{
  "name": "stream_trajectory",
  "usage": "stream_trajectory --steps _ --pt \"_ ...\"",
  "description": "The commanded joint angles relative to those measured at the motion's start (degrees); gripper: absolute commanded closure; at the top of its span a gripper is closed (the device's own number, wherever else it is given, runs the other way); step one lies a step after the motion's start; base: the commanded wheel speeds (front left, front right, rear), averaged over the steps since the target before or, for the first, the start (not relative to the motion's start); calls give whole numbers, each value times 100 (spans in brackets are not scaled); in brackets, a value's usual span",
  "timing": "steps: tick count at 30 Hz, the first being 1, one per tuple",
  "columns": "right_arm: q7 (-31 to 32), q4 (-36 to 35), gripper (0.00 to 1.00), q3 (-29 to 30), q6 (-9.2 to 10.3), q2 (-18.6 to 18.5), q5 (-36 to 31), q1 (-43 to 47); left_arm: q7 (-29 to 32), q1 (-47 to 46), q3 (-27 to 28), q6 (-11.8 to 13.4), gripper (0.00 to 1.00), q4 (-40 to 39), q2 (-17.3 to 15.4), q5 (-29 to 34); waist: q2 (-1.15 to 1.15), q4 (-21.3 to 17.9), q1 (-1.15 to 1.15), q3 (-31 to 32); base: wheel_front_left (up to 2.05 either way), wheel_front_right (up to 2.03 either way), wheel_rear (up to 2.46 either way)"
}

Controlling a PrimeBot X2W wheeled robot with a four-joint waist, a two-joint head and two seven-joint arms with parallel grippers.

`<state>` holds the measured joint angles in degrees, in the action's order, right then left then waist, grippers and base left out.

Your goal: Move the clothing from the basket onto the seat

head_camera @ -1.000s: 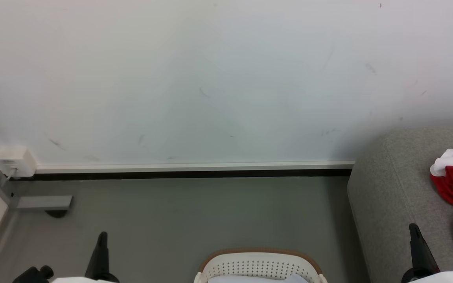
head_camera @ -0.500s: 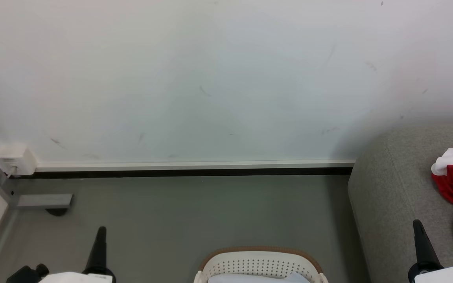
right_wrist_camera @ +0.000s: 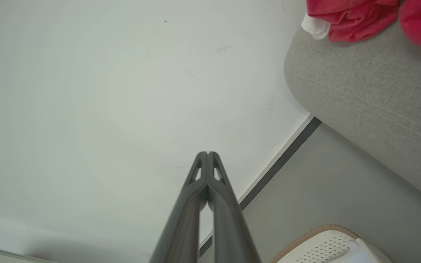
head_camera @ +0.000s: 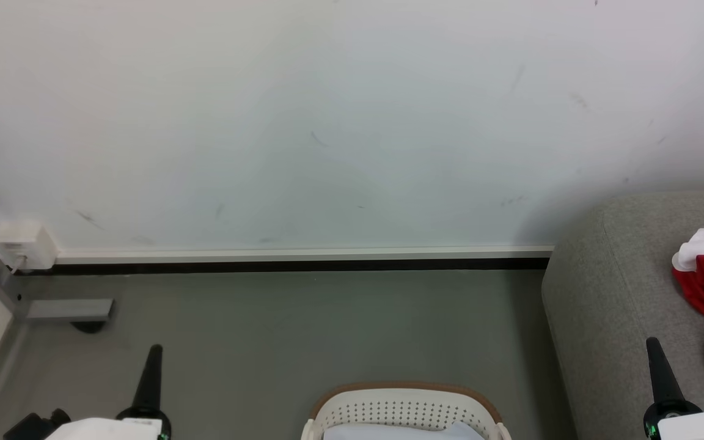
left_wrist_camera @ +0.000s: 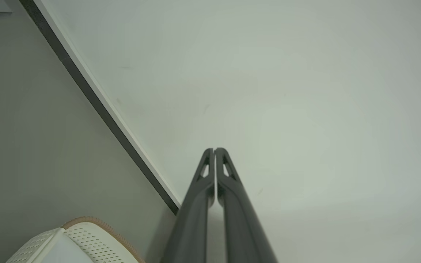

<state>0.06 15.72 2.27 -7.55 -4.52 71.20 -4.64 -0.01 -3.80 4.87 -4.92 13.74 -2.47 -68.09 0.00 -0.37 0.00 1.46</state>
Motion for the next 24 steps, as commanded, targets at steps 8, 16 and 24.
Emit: stream_trajectory --steps 8,16,24 --pt "138 -69 100 109 7 10 430 -157 144 -146 54 9 100 -105 -51 -496 0 5 0 -20 0 0 0" --pt "239 -79 100 170 8 36 777 -181 248 -174 83 14 100 -139 -54 -885 0 10 0 -40 0 0 0" --pt "342 -86 100 232 9 60 1110 -211 357 -196 112 15 100 -172 -57 -1255 0 16 0 -60 0 0 0"
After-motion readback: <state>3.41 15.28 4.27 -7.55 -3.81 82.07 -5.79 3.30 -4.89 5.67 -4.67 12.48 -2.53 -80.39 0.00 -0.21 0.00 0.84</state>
